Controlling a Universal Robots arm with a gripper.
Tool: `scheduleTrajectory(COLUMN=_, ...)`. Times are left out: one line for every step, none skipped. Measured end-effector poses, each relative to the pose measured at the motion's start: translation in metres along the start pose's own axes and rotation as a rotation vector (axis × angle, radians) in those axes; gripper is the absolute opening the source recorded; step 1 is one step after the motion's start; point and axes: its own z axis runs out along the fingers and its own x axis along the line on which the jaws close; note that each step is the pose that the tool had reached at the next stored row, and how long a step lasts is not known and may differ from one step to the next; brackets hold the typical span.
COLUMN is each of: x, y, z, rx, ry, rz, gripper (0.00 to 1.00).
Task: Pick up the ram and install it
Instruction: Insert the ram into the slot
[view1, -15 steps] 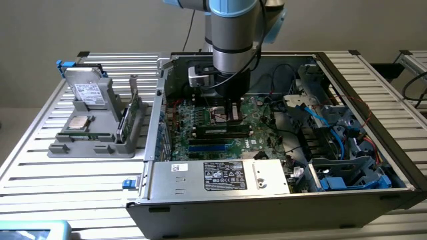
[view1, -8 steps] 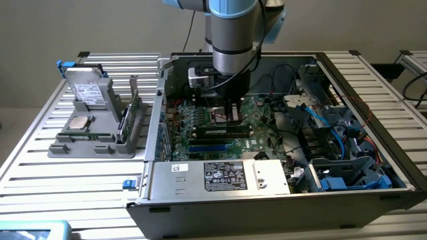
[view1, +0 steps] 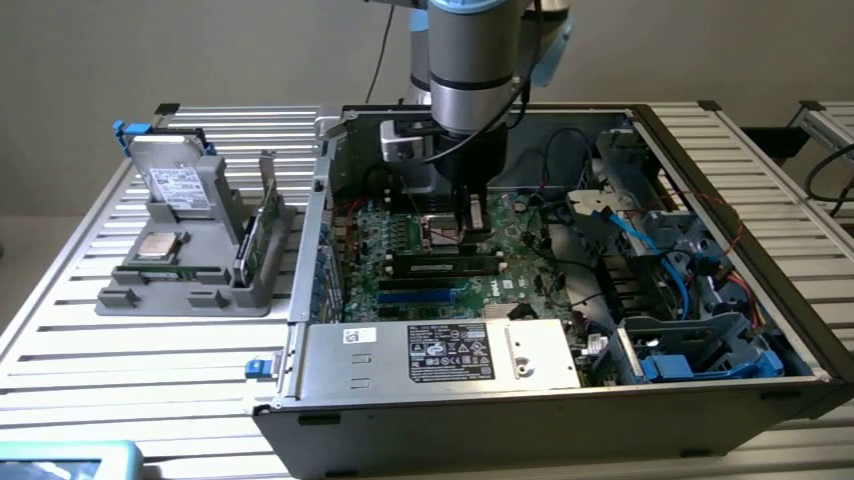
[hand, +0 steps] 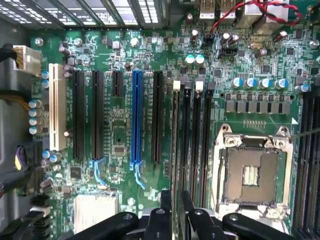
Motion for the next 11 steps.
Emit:
scheduleTrajectory(x=0.0, y=-0.0034, z=-0.0034, rx=-0.0021, ry=0.0004, rz=0.0, gripper=0.22)
scheduleTrajectory(x=0.001, y=-0.0068, z=-0.0063, rx=-0.0048, ry=0.0002, rz=0.0, gripper=0.22)
scheduleTrajectory(x=0.001, y=-0.0099, z=-0.0088, rx=-0.0079, ry=0.0002, rz=-0.001, gripper=0.22)
scheduleTrajectory(x=0.001, y=-0.0127, z=-0.0106, rx=-0.0111, ry=0.0001, rz=-0.001, gripper=0.22)
scheduleTrajectory(x=0.001, y=-0.0153, z=-0.0122, rx=-0.015, ry=0.0002, rz=-0.001, gripper=0.22)
scheduleTrajectory(x=0.002, y=-0.0178, z=-0.0133, rx=-0.0195, ry=-0.0001, rz=-0.001, gripper=0.22)
scheduleTrajectory(x=0.002, y=-0.02, z=-0.014, rx=-0.0243, ry=0.0, rz=-0.002, gripper=0.22)
scheduleTrajectory(x=0.002, y=-0.022, z=-0.0142, rx=-0.0299, ry=-0.0005, rz=-0.002, gripper=0.22)
scheduleTrajectory(x=0.002, y=-0.0238, z=-0.0141, rx=-0.0388, ry=-0.0007, rz=-0.003, gripper=0.22)
scheduleTrajectory(x=0.002, y=-0.0241, z=-0.0141, rx=-0.0419, ry=-0.0009, rz=-0.003, gripper=0.22)
scheduleTrajectory(x=0.002, y=-0.0241, z=-0.0141, rx=-0.0419, ry=-0.0013, rz=-0.003, gripper=0.22)
